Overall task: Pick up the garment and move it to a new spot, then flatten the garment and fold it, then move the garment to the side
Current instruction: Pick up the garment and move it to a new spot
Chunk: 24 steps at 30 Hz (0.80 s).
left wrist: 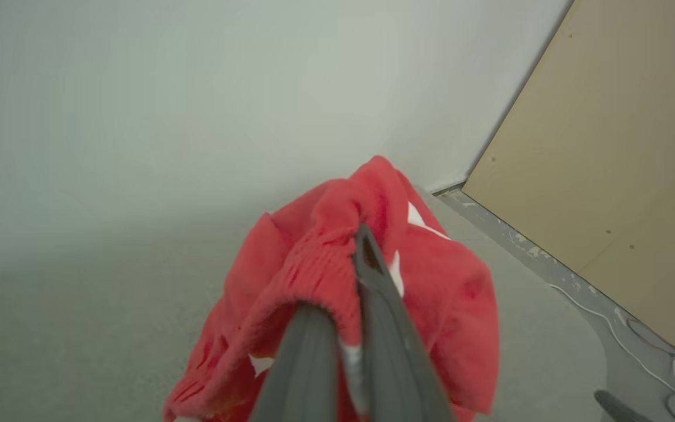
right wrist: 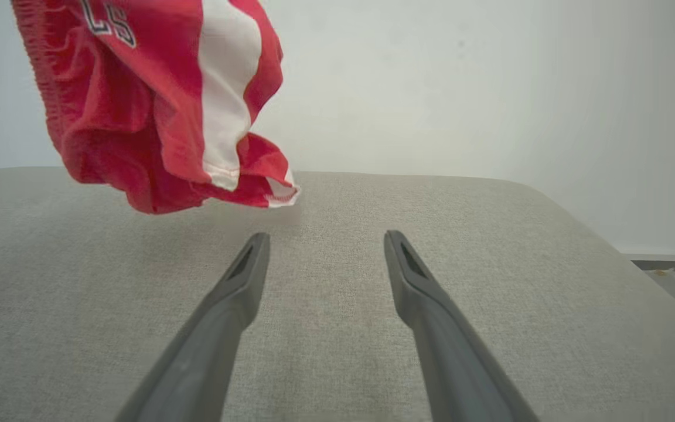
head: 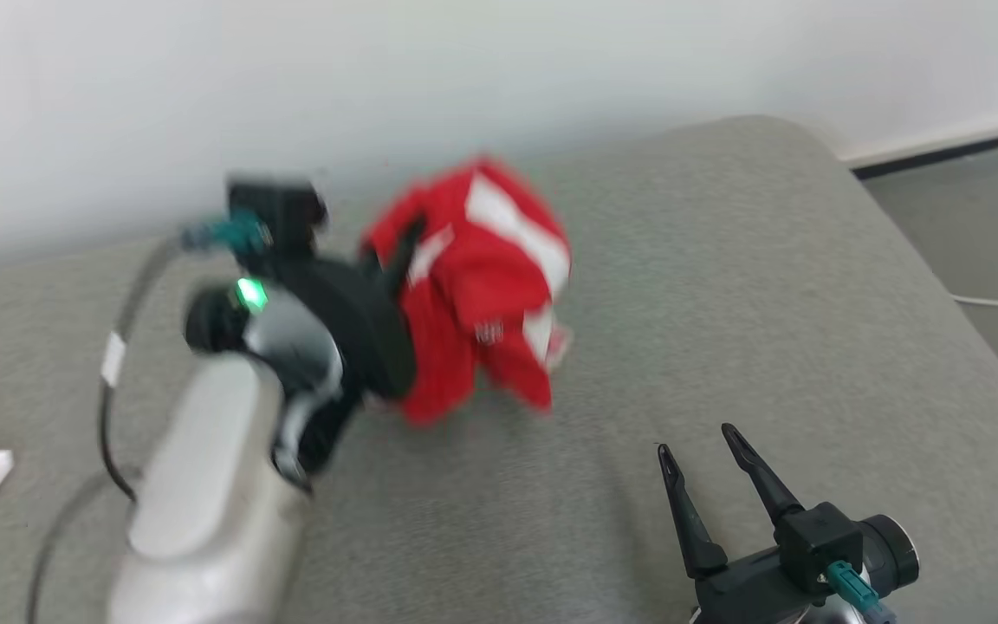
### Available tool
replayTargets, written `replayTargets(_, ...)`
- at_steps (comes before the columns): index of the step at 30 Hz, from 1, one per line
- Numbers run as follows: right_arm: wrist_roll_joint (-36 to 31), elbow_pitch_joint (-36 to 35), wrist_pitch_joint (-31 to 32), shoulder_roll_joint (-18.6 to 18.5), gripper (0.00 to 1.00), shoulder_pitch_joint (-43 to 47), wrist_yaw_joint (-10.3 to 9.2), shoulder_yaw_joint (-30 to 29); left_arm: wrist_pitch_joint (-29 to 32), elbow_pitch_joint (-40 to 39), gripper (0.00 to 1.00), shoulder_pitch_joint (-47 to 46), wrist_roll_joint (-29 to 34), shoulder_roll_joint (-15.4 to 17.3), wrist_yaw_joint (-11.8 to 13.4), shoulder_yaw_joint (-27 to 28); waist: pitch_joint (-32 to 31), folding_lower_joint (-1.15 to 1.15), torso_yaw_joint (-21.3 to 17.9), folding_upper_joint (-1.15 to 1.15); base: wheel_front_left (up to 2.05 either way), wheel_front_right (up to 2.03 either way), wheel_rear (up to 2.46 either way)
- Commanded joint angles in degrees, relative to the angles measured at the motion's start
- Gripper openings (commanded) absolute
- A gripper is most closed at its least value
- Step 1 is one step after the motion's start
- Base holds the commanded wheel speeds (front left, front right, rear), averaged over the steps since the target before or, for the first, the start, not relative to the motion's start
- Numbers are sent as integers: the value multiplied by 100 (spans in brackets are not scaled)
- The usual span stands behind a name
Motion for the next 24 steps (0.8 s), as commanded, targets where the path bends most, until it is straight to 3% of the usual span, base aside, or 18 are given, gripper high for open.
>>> replayTargets(1,-12,-39,9,-3,100,53,-14,20,-165,73,0,172,-45,-20,24,-45,65,1,-385,0,0,0,0)
replayTargets(9,81,-122,30,-4,100,94,-14,155,-653,1220,2,735,278,-59,281,-787,195,1,-725,0,0,0,0)
replayTargets(10,77,-120,28,-4,100,101,-14,147,-741,1350,37,772,327,-60,301,-835,195,1,-730,0,0,0,0)
replayTargets(11,67,-122,25,-3,100,114,-14,119,-860,1459,100,788,366,-62,298,-865,195,1,-718,0,0,0,0)
replayTargets(16,14,-109,16,-4,100,178,-14,-117,-1763,1545,100,901,210,-63,324,-748,108,1,-445,0,0,0,0)
replayTargets(21,-104,-129,39,-4,100,277,-14,-413,-2817,1092,100,1313,99,-37,342,-575,-106,1,18,0,0,0,0)
replayTargets(24,-146,-169,36,-3,100,323,-14,-571,-3056,729,100,1700,275,112,436,-539,-204,1,312,0,0,0,0)
